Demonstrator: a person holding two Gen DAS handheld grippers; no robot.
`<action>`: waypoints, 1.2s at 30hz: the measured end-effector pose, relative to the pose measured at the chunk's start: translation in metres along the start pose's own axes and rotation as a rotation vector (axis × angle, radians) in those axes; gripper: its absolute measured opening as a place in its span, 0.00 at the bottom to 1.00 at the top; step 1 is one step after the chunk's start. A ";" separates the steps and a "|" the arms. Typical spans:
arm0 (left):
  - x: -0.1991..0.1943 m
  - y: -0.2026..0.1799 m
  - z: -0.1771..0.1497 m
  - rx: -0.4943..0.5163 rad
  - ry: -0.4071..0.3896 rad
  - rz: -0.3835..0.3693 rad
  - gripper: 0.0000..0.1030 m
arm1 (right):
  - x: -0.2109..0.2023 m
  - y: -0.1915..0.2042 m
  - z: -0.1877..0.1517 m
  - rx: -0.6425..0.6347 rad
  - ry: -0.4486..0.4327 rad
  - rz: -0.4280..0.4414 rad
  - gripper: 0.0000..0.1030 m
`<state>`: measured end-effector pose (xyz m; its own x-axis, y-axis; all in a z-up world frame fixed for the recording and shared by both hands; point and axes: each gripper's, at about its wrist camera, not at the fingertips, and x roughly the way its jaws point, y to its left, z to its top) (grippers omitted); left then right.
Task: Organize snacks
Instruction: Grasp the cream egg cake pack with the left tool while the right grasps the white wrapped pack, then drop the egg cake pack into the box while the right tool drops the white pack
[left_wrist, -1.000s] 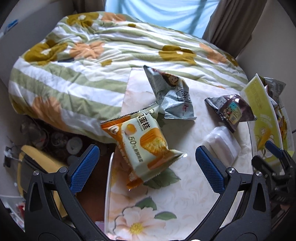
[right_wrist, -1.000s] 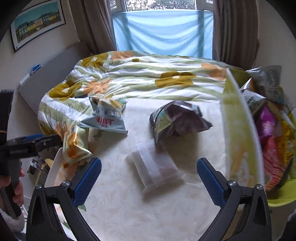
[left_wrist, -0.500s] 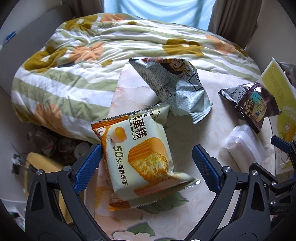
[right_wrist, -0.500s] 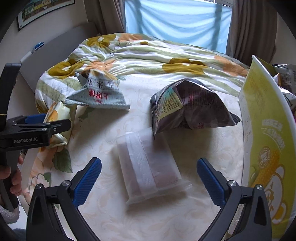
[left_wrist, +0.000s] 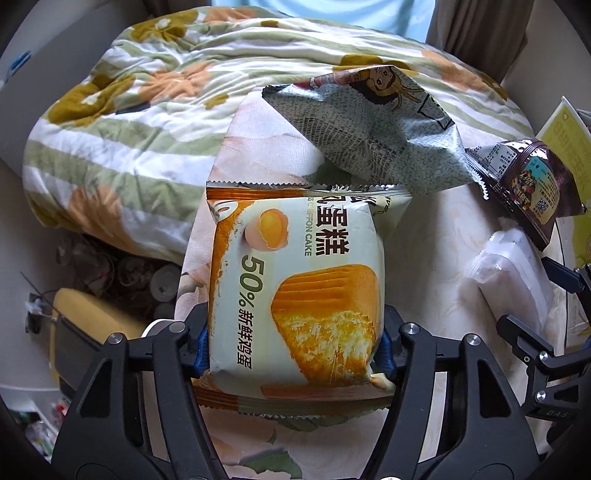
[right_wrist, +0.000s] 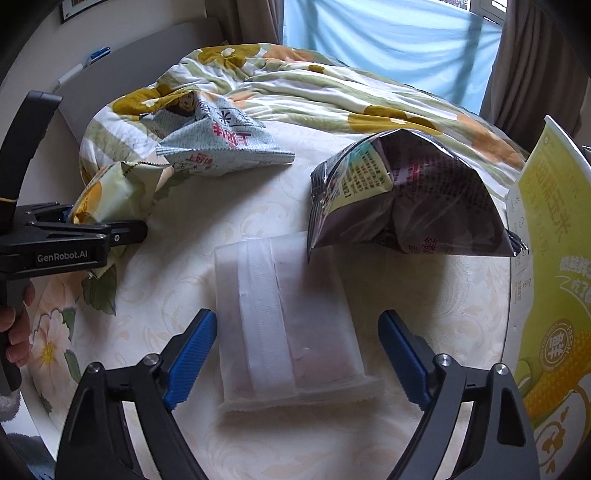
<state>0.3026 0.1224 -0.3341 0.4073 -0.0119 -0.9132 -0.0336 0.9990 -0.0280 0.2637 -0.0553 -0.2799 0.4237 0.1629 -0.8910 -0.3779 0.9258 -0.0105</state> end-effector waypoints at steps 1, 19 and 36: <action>0.000 0.000 0.000 0.000 0.002 0.000 0.60 | 0.001 0.000 0.000 -0.006 0.002 -0.001 0.84; -0.017 0.005 -0.035 0.070 0.031 -0.024 0.59 | 0.004 0.014 -0.001 -0.010 -0.014 -0.026 0.60; -0.098 0.015 -0.036 0.128 -0.030 -0.119 0.59 | -0.078 0.046 -0.006 0.200 -0.094 -0.006 0.58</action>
<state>0.2292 0.1367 -0.2601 0.4283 -0.1308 -0.8941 0.1325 0.9879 -0.0811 0.2079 -0.0272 -0.2133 0.5040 0.1796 -0.8448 -0.2085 0.9745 0.0829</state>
